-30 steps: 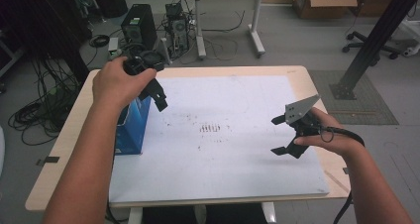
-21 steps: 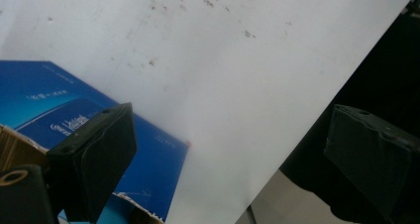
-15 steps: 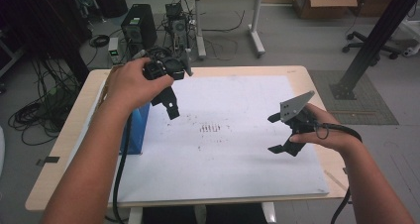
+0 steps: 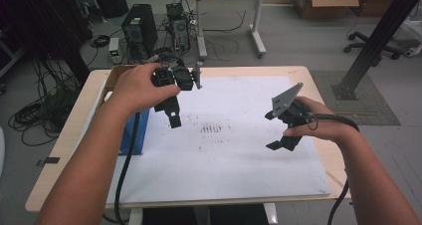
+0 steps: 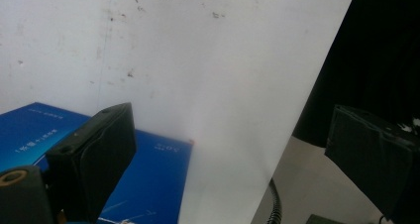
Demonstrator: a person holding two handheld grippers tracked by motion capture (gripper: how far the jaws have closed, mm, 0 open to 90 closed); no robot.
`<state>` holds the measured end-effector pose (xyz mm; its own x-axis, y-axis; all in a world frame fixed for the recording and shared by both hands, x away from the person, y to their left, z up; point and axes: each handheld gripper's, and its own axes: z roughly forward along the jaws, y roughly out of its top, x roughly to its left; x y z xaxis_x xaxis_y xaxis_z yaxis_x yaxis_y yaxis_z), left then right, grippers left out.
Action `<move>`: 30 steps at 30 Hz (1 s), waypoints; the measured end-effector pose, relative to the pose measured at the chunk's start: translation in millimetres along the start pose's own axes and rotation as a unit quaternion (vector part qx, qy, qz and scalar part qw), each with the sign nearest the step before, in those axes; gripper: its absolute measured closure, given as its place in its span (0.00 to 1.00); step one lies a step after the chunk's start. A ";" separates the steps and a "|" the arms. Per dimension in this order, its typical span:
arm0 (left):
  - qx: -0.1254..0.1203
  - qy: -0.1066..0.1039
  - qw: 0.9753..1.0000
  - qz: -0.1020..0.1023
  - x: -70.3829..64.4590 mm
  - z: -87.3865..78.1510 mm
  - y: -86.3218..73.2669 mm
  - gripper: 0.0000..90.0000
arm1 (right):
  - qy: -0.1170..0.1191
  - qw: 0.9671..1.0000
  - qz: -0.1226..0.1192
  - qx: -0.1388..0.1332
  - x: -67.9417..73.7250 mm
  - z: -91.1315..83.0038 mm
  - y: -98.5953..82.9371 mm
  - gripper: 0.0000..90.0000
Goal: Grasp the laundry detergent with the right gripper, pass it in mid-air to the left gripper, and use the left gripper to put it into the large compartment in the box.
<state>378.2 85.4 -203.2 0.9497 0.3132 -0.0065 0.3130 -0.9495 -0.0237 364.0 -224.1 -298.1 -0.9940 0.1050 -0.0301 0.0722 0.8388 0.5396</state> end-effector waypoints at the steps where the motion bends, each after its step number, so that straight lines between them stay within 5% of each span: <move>1: 0.002 -0.003 1.000 0.000 0.4 1.4 0.2 0.07 | 0.002 1.000 0.000 0.005 -0.6 -0.3 1.5 0.03; 13: 0.018 0.000 1.000 0.007 3.2 15.6 1.8 0.07 | 0.022 0.999 -0.008 0.049 -11.8 -1.0 20.2 0.03; 30: 0.010 -0.003 1.000 0.002 4.6 11.0 -8.8 0.07 | 0.020 0.999 -0.008 0.048 -11.2 7.0 27.8 0.04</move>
<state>379.6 95.4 -214.0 0.9507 0.3099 -0.0126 0.3091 -0.9500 -0.0439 377.7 -198.2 -288.7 -0.9974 0.0713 -0.0042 0.0615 0.8881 0.4555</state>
